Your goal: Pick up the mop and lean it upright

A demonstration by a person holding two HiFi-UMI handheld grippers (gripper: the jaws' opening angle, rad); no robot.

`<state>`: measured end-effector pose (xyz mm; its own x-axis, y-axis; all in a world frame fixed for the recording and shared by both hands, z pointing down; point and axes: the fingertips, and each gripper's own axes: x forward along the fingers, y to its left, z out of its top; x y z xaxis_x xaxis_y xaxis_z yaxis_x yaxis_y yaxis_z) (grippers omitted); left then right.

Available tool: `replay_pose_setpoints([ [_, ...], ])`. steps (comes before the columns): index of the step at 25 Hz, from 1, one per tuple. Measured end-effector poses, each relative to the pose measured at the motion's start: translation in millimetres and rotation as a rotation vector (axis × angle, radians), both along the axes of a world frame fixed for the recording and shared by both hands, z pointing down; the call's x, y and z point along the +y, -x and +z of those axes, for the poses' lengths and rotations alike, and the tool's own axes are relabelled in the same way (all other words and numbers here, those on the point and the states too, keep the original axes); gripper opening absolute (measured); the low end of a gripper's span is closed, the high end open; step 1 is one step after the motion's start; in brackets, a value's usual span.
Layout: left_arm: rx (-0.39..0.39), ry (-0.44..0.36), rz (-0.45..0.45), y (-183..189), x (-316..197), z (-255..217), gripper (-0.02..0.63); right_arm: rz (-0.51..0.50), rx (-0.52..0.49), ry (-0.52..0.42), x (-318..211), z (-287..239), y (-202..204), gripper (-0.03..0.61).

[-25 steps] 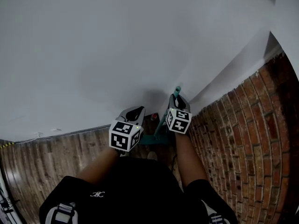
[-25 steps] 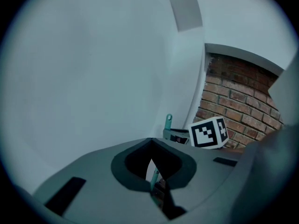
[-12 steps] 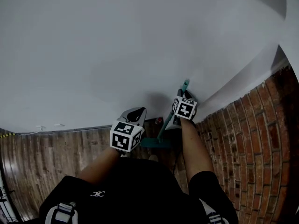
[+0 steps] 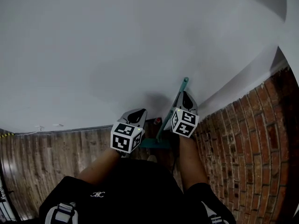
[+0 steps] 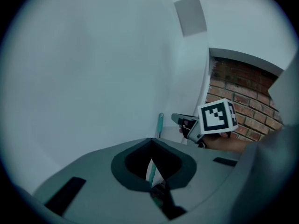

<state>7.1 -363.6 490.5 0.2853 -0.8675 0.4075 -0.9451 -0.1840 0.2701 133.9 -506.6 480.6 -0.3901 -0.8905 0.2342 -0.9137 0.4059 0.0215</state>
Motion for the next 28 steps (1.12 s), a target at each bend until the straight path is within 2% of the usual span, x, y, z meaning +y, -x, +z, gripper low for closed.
replay_pose_setpoints([
  [7,0.022,-0.035,0.038,-17,-9,-6,-0.003,-0.039,-0.023,0.000,60,-20,-13,0.014],
  [12,0.034,-0.043,0.081,-31,-13,-7,-0.003,-0.014,0.012,-0.065,84,-38,-30,0.012],
  [20,0.038,-0.049,0.157,-56,-21,-8,-0.003,0.037,-0.014,-0.035,92,-37,-54,0.012],
  [28,0.030,-0.055,0.174,-66,-28,-11,-0.003,0.029,-0.027,-0.024,94,-37,-60,0.012],
])
